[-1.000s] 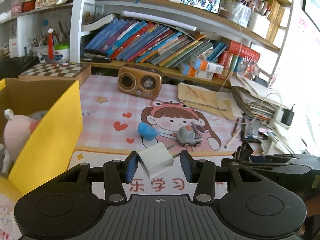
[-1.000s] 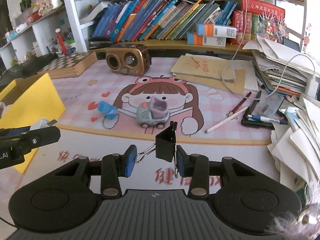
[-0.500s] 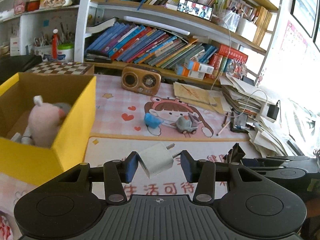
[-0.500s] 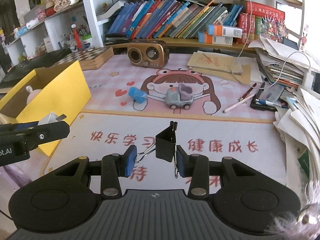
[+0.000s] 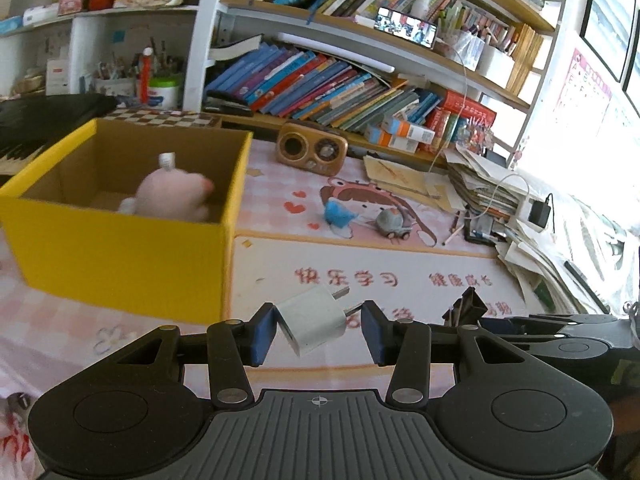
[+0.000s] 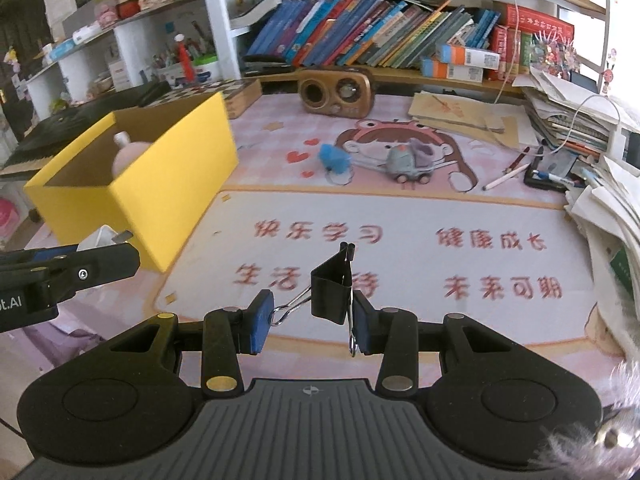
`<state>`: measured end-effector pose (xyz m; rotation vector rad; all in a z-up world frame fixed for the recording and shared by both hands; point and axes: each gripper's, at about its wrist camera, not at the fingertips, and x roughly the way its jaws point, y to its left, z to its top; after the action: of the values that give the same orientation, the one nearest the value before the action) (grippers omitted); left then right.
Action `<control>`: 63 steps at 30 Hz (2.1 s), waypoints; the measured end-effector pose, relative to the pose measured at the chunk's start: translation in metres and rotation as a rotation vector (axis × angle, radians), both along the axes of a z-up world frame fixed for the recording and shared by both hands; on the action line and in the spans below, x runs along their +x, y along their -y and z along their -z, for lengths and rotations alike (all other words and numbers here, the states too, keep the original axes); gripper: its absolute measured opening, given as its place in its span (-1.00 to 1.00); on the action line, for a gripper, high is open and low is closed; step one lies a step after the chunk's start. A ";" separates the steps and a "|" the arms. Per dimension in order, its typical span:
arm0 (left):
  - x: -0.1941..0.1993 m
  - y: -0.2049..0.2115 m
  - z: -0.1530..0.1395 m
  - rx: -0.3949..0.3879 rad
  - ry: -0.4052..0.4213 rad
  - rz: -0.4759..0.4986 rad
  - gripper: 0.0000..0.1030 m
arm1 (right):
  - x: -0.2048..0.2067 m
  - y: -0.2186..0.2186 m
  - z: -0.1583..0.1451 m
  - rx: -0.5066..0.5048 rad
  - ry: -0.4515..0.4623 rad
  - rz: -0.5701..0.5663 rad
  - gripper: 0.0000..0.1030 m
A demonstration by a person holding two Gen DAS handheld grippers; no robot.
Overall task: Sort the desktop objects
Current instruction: 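Lift the plug and binder clip and carry both toward the yellow box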
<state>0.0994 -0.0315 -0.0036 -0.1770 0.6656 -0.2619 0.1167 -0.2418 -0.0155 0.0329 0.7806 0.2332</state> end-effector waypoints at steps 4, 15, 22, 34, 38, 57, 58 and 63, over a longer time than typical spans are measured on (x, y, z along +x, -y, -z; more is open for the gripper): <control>-0.020 -0.019 0.002 -0.001 -0.012 -0.011 -0.13 | -0.018 -0.020 0.002 0.006 -0.006 -0.025 -0.26; -0.065 -0.067 0.001 0.002 -0.013 -0.085 -0.13 | -0.054 -0.077 0.004 0.020 -0.003 -0.125 -0.26; -0.080 -0.090 -0.002 -0.003 0.007 -0.134 -0.13 | -0.063 -0.103 -0.001 0.015 0.019 -0.186 -0.26; -0.092 -0.118 -0.004 -0.019 0.026 -0.200 -0.13 | -0.064 -0.135 -0.007 0.004 0.034 -0.250 -0.26; -0.091 -0.126 -0.005 -0.027 0.031 -0.222 -0.13 | -0.059 -0.143 -0.009 -0.002 0.037 -0.271 -0.26; -0.021 -0.142 -0.031 -0.001 0.131 -0.295 -0.13 | 0.027 -0.155 -0.053 0.071 0.162 -0.321 -0.26; -0.012 -0.142 -0.033 0.005 0.137 -0.296 -0.13 | 0.034 -0.156 -0.057 0.076 0.172 -0.326 -0.26; 0.027 -0.145 -0.037 0.033 0.153 -0.308 -0.13 | 0.078 -0.164 -0.070 0.089 0.205 -0.360 -0.26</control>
<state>0.1260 0.1131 0.0336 -0.2227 0.4827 0.0319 0.1952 -0.0782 0.0550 -0.0480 0.5669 0.6035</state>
